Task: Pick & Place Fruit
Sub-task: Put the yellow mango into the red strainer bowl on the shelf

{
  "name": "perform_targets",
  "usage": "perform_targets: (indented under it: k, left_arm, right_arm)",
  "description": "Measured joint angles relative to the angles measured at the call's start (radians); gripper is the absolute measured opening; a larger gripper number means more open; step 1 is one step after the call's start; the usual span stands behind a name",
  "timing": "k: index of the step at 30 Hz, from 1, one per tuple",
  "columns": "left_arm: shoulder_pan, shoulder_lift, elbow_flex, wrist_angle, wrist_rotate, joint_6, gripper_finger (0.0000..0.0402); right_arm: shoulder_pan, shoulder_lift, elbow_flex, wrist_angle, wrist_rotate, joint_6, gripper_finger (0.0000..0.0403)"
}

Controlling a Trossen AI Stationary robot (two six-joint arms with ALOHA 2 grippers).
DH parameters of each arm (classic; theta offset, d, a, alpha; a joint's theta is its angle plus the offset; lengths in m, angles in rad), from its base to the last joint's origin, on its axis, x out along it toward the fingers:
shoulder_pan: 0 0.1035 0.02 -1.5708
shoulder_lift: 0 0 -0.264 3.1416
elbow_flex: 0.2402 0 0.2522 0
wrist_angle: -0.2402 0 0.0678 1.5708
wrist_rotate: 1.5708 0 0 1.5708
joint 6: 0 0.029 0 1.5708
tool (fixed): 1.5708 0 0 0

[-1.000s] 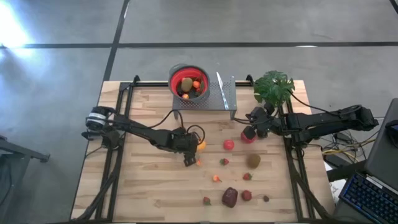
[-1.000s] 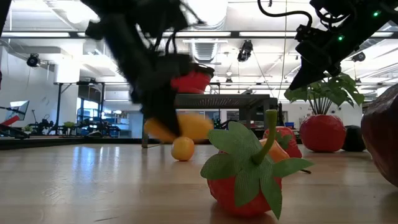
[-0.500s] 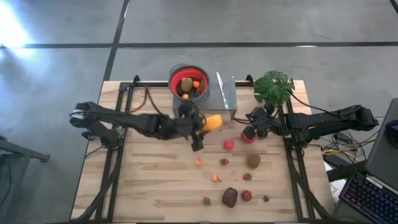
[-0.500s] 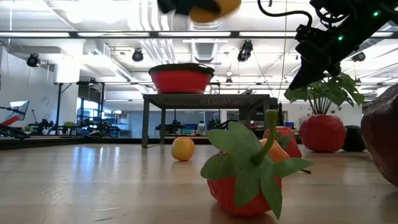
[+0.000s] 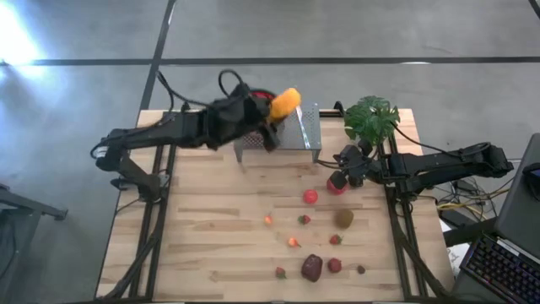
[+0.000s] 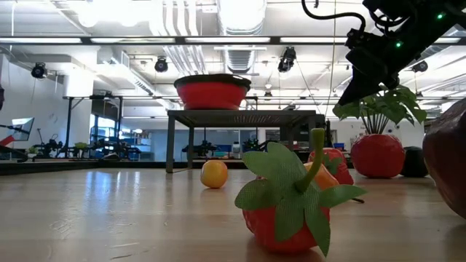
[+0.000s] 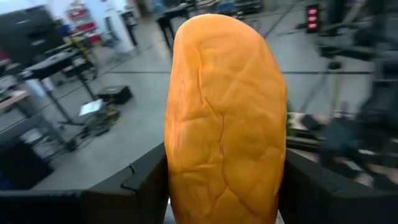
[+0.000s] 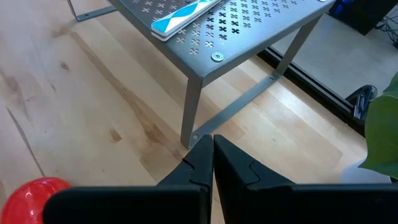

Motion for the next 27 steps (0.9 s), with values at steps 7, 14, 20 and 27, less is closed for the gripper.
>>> perform_targets:
  k: [7, 14, 20, 27]
  left_arm:
    - [0.145, 0.005, 0.002, -0.036, 0.0, -0.003, 0.0238]
    - [0.265, 0.029, -0.013, -0.131, 0.0, -0.048, 0.0238]
    - [0.322, 0.084, -0.014, -0.196, 0.0, -0.069, 0.0238]
    - [0.344, 0.157, -0.014, -0.238, 0.001, -0.043, 0.0238]
  right_arm:
    - [0.0, 0.0, 0.0, 0.0, 0.0, 0.0, 0.0008]
    - [0.0, 0.0, 0.0, 0.0, 0.0, 0.0, 0.0008]
    - [0.0, 0.0, 0.0, 0.0, 0.0, 0.0, 0.0008]
    - [0.0, 0.0, 0.0, -0.001, 0.0, 0.0, 0.0008]
